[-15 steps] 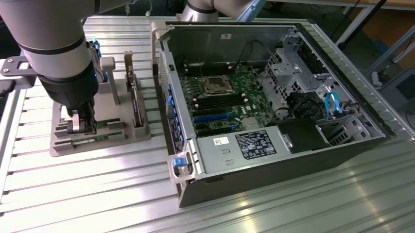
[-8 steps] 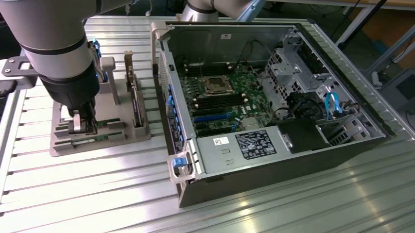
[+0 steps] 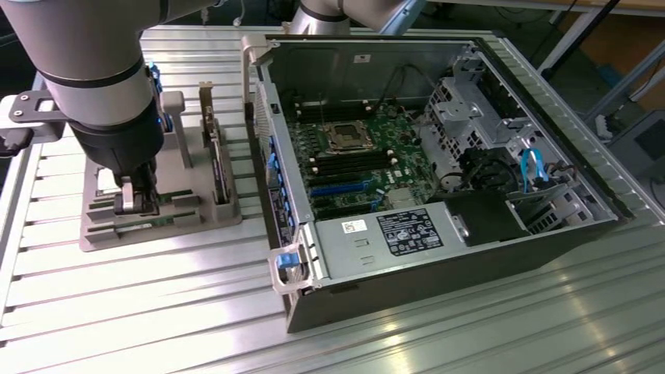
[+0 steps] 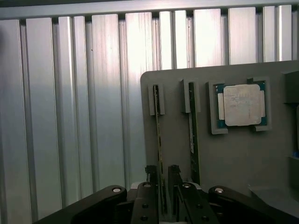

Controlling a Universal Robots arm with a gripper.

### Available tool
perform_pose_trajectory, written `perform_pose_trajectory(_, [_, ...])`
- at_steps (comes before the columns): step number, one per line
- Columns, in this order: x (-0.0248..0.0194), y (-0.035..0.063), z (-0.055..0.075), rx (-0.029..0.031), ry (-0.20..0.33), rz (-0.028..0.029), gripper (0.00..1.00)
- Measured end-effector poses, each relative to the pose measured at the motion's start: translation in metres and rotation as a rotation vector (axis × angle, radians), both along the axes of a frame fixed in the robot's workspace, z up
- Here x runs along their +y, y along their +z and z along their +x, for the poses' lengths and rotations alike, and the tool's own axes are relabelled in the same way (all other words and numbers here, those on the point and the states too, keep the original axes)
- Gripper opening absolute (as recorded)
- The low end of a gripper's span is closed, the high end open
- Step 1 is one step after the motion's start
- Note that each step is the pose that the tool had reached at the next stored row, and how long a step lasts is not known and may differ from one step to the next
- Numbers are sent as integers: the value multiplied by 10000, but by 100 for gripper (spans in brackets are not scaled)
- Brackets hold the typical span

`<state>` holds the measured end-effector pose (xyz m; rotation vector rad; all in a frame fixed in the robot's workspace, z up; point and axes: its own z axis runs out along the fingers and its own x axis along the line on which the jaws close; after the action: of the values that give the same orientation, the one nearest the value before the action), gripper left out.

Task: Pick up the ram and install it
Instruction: 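Pick up the ram and move it above insertion slot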

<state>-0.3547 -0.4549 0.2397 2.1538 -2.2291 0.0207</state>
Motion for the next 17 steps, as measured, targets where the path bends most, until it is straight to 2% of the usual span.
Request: perform_pose_trajectory(17, [0, -43, 1, 0, 1, 0, 24])
